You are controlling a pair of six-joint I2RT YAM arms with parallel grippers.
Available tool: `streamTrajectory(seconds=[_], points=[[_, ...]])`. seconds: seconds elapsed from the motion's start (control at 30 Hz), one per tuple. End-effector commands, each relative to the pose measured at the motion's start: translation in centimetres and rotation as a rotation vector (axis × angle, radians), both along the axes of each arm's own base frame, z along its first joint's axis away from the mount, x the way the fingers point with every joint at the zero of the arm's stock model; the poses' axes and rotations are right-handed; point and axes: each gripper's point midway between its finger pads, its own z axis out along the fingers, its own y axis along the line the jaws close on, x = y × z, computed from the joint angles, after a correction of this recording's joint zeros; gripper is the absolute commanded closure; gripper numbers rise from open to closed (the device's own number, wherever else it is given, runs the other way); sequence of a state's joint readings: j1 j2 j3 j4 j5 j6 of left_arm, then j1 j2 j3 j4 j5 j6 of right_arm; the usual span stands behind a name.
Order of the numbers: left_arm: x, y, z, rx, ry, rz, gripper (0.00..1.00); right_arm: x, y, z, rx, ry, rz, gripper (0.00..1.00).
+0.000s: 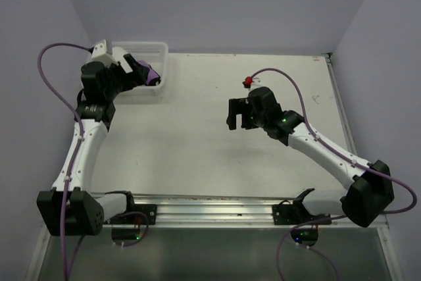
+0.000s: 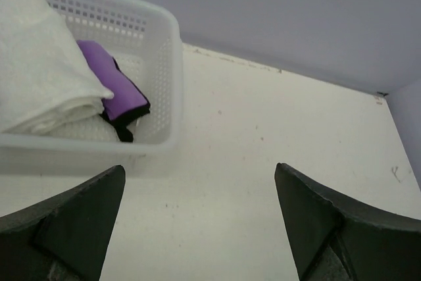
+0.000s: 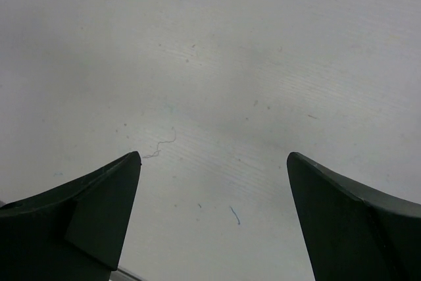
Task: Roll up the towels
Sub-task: Place the rolled towel into the container
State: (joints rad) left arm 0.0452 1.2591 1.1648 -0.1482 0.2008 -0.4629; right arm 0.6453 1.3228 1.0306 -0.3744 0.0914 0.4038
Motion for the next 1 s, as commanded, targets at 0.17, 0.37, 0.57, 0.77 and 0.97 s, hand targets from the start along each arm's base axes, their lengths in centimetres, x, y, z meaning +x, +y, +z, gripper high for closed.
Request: streamTrajectory(seconds=[0.17,0.37,0.57,0.77,0.97], points=[[-6.9,-1.7,-4.0,0.088,-0.014,-0.050,0.00,-1.6,-8.1,4.1,-0.114,-0.034,-0.256,0.01],[-9.4,-2.7,-7.8,0.101,0.032,-0.093,0.00,-3.3,-12.3,5.5,-0.201,-0.046,-0.398,0.01],[-9.7,-3.3,-8.5,0.127,0.035,-0.112,0.00,-4.1,-14.2,5.0,-0.235,-0.060,-0.472,0.01],[-9.8,-3.2,-9.0,0.137,0.055,-0.113,0.00,-3.3,-14.1,4.4,-0.270,-0.051,-0.482,0.01],[-9.7,-2.9,-9.2,0.147,0.057,-0.097,0.01,-2.5,-13.7,3.8,-0.283,-0.060,-0.473,0.01]])
